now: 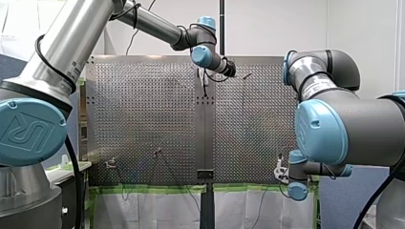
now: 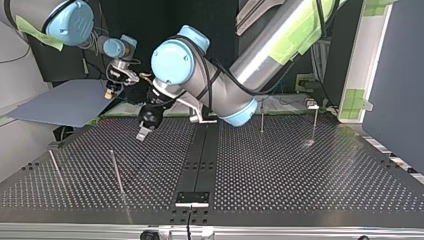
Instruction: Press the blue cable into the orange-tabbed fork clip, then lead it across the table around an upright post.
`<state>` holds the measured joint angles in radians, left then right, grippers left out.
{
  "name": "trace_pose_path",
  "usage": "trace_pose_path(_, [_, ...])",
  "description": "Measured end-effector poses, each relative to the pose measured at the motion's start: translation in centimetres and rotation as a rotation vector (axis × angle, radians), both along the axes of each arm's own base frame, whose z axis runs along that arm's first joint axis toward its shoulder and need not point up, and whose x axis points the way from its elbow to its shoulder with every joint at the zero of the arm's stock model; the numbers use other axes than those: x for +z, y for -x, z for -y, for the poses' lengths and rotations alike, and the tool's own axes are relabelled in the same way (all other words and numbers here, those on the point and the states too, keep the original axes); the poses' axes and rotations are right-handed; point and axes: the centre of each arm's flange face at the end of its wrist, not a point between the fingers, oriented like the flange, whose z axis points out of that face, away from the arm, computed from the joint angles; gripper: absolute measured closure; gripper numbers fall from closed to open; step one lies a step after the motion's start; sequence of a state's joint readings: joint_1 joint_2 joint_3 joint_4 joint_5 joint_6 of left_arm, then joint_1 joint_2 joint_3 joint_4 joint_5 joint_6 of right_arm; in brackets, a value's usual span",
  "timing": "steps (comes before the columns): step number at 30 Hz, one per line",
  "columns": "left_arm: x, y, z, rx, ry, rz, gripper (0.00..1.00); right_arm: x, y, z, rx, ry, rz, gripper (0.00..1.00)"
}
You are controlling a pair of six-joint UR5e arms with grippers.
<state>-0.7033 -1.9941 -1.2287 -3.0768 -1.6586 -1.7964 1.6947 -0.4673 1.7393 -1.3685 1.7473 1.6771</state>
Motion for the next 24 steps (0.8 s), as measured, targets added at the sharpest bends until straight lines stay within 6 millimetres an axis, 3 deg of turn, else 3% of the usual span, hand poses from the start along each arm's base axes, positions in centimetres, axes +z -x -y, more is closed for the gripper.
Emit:
trace_pose_path(5, [0.6,0.1,0.2,-0.008,-0.001,-0.003,0.00,-0.2,-0.1,0.1,0.001,-0.032,-0.005,1.00])
trace_pose_path(15, [3.6,0.5,0.6,-0.029,-0.001,-0.004,0.00,-1.0,-0.2,-0.6,0.005,-0.112,-0.016,1.00])
trace_pose_path(24, [4.4,-0.1,0.2,-0.019,0.004,-0.001,0.00,-1.6,-0.3,-1.2,0.009,-0.184,-0.028,1.00])
